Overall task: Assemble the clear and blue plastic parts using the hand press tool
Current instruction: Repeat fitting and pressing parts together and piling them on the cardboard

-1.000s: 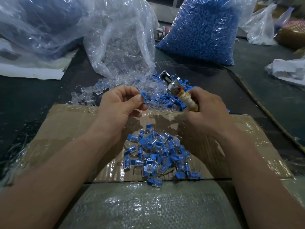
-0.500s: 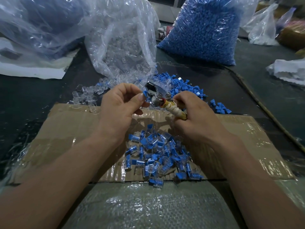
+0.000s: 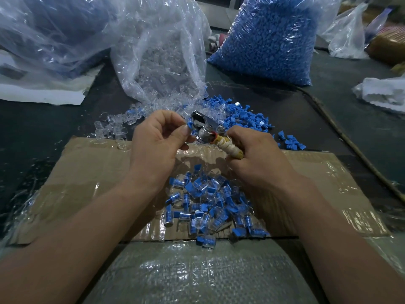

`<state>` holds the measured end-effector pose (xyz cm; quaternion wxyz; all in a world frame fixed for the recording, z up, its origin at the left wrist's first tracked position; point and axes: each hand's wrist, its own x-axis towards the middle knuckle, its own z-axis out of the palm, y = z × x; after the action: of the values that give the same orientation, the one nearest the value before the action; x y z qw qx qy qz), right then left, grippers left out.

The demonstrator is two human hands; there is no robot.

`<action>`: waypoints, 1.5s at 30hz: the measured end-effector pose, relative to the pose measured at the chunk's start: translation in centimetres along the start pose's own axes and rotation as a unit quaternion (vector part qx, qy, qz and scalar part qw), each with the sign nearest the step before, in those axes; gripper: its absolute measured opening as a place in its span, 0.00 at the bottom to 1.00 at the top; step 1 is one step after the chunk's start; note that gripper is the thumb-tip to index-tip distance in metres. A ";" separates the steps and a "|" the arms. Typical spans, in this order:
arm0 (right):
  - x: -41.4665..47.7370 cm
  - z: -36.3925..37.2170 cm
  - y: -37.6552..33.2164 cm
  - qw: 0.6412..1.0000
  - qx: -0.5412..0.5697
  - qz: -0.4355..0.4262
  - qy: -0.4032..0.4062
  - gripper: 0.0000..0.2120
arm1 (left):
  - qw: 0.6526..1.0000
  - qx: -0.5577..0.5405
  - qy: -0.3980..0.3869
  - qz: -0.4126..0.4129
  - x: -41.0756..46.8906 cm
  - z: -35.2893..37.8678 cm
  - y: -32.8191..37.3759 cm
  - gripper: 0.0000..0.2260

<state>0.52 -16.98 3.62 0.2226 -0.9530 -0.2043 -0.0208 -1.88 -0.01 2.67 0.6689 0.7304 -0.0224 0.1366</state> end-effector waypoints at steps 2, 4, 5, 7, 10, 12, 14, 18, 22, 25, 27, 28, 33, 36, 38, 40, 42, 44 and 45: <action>0.0 0.0 -0.2 1.000 0.009 0.007 -0.002 0.10 | 1.000 0.003 0.006 0.002 0.0 0.0 0.0 0.08; 0.0 0.0 -0.3 1.000 0.015 0.014 -0.006 0.11 | 1.000 0.002 0.010 0.002 -0.1 0.0 -0.1 0.08; 0.0 0.0 -0.3 1.000 0.015 0.015 -0.007 0.12 | 1.000 0.001 0.011 0.002 -0.1 0.0 -0.1 0.08; 0.0 0.0 -0.4 1.000 0.008 0.017 -0.009 0.12 | 1.000 0.001 0.013 0.000 -0.1 0.0 -0.1 0.08; 0.0 0.1 -0.5 1.000 -0.009 0.021 -0.003 0.11 | 1.000 -0.004 0.016 -0.003 -0.1 0.0 -0.1 0.08; -0.1 0.1 -0.5 1.000 -0.013 0.022 0.005 0.10 | 1.000 -0.003 0.018 -0.001 -0.1 0.0 -0.1 0.09; -0.1 0.2 -0.6 1.000 -0.012 0.021 0.010 0.10 | 1.000 0.001 0.020 0.003 -0.1 0.0 -0.2 0.09; -0.2 0.2 -0.5 1.000 -0.024 0.010 0.014 0.09 | 1.000 0.004 0.018 0.002 0.0 0.0 -0.2 0.08; -0.1 0.3 -0.3 0.999 -0.028 0.002 0.022 0.09 | 1.000 0.004 0.015 0.004 -0.1 0.0 -0.2 0.08; 0.0 0.3 0.1 0.999 -0.030 0.000 0.027 0.09 | 1.000 0.008 0.012 0.004 -0.1 0.1 -0.2 0.07; 0.0 0.2 0.3 0.999 -0.026 -0.002 0.030 0.13 | 1.000 0.002 0.019 0.000 -0.1 0.0 -0.3 0.07; 0.0 0.1 0.5 0.999 -0.028 -0.002 0.030 0.14 | 1.000 -0.003 0.024 -0.002 0.0 -0.1 -0.4 0.07; 0.1 -0.5 1.5 0.998 -0.055 0.018 0.006 0.15 | 0.998 -0.046 0.040 -0.013 0.5 -0.7 -0.3 0.09; 0.1 -0.5 1.8 0.997 -0.059 0.037 -0.019 0.17 | 0.997 -0.070 -0.011 -0.017 0.5 -1.0 0.0 0.09; 0.2 -0.5 1.8 0.997 -0.049 0.052 -0.042 0.22 | 0.995 -0.074 -0.062 -0.030 0.2 -0.9 0.2 0.05; 0.2 -0.5 1.8 0.995 -0.047 0.065 -0.064 0.29 | 0.990 -0.079 -0.108 -0.050 0.0 -0.8 0.3 0.05; 0.3 -0.5 1.9 0.993 -0.058 0.065 -0.080 0.32 | 0.985 -0.074 -0.145 -0.052 -0.2 -0.6 0.4 0.06; 0.4 -0.5 2.0 0.992 -0.067 0.060 -0.092 0.34 | 0.981 -0.061 -0.176 -0.043 -0.4 -0.5 0.6 0.05; 0.4 -0.5 2.0 0.991 -0.069 0.059 -0.097 0.35 | 0.979 -0.056 -0.193 -0.038 -0.5 -0.5 0.6 0.05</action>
<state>1.72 -18.69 3.29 0.1363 -0.9739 -0.1669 0.0709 -2.59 0.36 3.19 0.6965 0.7047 -0.1310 -0.0337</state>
